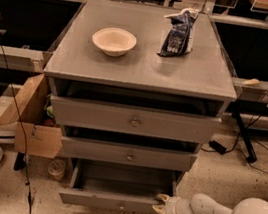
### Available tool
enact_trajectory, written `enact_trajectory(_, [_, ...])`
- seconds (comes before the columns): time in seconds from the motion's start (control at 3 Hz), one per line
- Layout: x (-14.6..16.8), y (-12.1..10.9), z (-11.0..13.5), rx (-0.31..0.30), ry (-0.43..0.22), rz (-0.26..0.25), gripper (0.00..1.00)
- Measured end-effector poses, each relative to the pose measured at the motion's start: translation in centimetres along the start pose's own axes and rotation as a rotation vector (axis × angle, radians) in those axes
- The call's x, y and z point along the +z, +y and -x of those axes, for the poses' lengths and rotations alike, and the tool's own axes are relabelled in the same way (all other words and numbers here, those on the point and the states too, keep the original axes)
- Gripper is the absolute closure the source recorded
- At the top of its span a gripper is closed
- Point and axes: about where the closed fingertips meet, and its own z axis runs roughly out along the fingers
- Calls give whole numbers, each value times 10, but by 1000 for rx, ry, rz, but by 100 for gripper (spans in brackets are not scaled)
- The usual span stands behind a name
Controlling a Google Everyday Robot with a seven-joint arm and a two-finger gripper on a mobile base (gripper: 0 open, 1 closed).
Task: Open bottom drawer
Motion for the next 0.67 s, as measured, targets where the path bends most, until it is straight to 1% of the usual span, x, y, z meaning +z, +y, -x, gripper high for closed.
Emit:
enact_trajectory(0.33, [1, 8, -1, -10, -1, 1, 59])
enact_trajectory(0.67, [2, 11, 0, -18, -2, 3, 27])
